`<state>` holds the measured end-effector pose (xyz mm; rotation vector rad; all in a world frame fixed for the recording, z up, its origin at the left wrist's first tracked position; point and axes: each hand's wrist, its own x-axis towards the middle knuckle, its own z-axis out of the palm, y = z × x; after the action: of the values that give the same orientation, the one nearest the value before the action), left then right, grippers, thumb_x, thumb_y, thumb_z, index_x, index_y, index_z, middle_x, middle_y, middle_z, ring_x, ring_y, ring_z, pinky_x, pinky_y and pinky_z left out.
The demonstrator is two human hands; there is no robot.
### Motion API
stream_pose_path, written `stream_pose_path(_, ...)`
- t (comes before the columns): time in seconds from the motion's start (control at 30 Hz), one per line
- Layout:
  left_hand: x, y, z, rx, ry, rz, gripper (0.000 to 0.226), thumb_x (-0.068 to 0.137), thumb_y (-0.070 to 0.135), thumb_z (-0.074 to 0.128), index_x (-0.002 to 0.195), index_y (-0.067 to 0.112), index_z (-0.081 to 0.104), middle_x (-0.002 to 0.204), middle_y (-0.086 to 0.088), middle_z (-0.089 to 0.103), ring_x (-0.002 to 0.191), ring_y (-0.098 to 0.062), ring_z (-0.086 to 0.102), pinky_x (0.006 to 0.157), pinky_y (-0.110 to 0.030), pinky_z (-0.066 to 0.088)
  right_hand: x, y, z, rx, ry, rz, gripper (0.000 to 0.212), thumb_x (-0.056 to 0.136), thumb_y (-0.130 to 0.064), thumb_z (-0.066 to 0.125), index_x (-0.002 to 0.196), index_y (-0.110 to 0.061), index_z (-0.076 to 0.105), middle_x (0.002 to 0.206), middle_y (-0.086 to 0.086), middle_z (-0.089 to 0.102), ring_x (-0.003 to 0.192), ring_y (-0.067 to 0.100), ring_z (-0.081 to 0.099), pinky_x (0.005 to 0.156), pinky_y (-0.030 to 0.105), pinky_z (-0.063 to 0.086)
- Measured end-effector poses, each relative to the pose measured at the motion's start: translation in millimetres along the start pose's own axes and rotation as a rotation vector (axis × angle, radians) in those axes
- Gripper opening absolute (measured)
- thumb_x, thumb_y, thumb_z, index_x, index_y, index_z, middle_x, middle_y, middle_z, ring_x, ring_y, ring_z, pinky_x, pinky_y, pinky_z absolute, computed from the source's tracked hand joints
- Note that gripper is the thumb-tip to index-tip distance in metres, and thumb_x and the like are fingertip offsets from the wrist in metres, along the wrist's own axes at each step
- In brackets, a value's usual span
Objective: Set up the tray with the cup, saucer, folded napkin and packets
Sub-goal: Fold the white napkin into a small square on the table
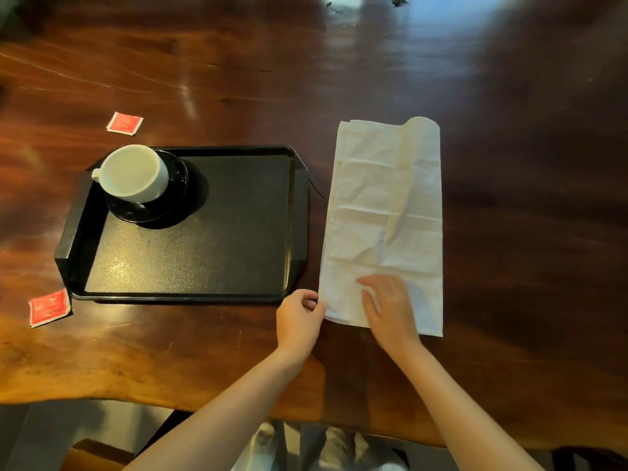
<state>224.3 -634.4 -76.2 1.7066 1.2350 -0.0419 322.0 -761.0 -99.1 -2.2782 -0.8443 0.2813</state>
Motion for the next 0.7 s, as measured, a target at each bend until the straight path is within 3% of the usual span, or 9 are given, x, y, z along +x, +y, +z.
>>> stream_pose_path(0.03, -0.8, 0.8, 2.5, 0.052, 0.009, 0.017, 0.018, 0.086, 0.022, 0.064, 0.102, 0.014, 0.065, 0.090, 0.003, 0.060, 0.080, -0.011, 0.060, 0.069, -0.021, 0.053, 2.5, 8.3, -5.4, -0.080, 0.056, 0.037, 0.032, 0.090, -0.024, 0.044, 0.116, -0.015, 0.060, 0.115, 0.006, 0.061, 0.110, 0.018, 0.047, 0.095, 0.035, 0.042)
stream_pose_path(0.1, -4.2, 3.4, 8.6, 0.136, 0.017, 0.052, 0.016, 0.087, 0.025, 0.063, 0.100, 0.016, 0.063, 0.100, 0.002, 0.055, 0.083, -0.010, 0.057, 0.065, -0.014, 0.044, 5.9, 23.1, -12.6, -0.270, -0.026, 0.124, 0.046, 0.092, -0.031, 0.043, 0.136, -0.019, 0.042, 0.142, 0.007, 0.043, 0.133, 0.022, 0.028, 0.109, 0.047, 0.028)
stream_pose_path(0.2, -10.9, 8.2, 17.2, 0.192, 0.027, 0.072, 0.011, 0.089, 0.024, 0.060, 0.098, 0.018, 0.061, 0.104, 0.002, 0.051, 0.087, -0.012, 0.055, 0.068, -0.016, 0.040, 1.3, 38.8, -8.2, -0.481, -0.164, 0.138, 0.059, 0.093, -0.044, 0.021, 0.148, -0.024, 0.013, 0.159, 0.002, 0.009, 0.145, 0.022, -0.001, 0.116, 0.042, -0.003)
stream_pose_path(0.27, -14.0, 9.5, 20.2, 0.218, 0.040, 0.091, 0.008, 0.090, 0.021, 0.057, 0.097, 0.020, 0.060, 0.098, 0.003, 0.054, 0.089, -0.012, 0.054, 0.069, -0.018, 0.041, -6.8, 38.8, -1.5, -0.521, -0.152, 0.191, 0.061, 0.092, -0.046, 0.014, 0.149, -0.026, 0.007, 0.159, 0.001, 0.005, 0.145, 0.021, -0.004, 0.115, 0.040, -0.008)
stream_pose_path(0.4, -12.0, 7.9, 15.3, 0.216, 0.038, 0.099, 0.009, 0.093, 0.021, 0.053, 0.100, 0.020, 0.059, 0.094, 0.003, 0.061, 0.082, -0.009, 0.054, 0.066, -0.019, 0.043, -29.7, 18.4, 9.7, -0.513, -0.035, 0.361, 0.060, 0.095, -0.042, 0.027, 0.150, -0.022, 0.013, 0.158, 0.004, 0.011, 0.145, 0.025, 0.006, 0.116, 0.043, 0.002)
stream_pose_path(0.53, -5.3, 6.6, 7.9, 0.157, -0.004, 0.113, 0.017, 0.095, 0.020, 0.051, 0.108, 0.016, 0.061, 0.101, 0.002, 0.063, 0.089, -0.010, 0.057, 0.073, -0.021, 0.048, -14.3, -4.1, -7.8, -0.370, 0.010, 0.490, 0.048, 0.094, -0.038, 0.043, 0.136, -0.016, 0.039, 0.145, 0.007, 0.038, 0.134, 0.028, 0.032, 0.105, 0.046, 0.028)
stream_pose_path(0.6, -4.2, 5.6, 8.2, 0.167, -0.009, 0.130, 0.020, 0.095, 0.019, 0.051, 0.111, 0.015, 0.061, 0.103, 0.002, 0.063, 0.091, -0.008, 0.055, 0.074, -0.020, 0.045, 24.1, -0.5, -24.7, -0.257, 0.106, 0.461, 0.037, 0.094, -0.033, 0.045, 0.124, -0.011, 0.049, 0.127, 0.010, 0.053, 0.117, 0.028, 0.044, 0.094, 0.041, 0.037)
stream_pose_path(0.7, -2.1, 3.1, 9.3, 0.173, -0.005, 0.130, 0.020, 0.095, 0.019, 0.051, 0.111, 0.015, 0.062, 0.101, 0.004, 0.062, 0.090, -0.007, 0.054, 0.074, -0.017, 0.043, 105.7, 11.9, -47.8, -0.149, 0.145, 0.331, 0.029, 0.095, -0.023, 0.045, 0.114, -0.005, 0.057, 0.111, 0.013, 0.061, 0.106, 0.029, 0.051, 0.089, 0.038, 0.042)
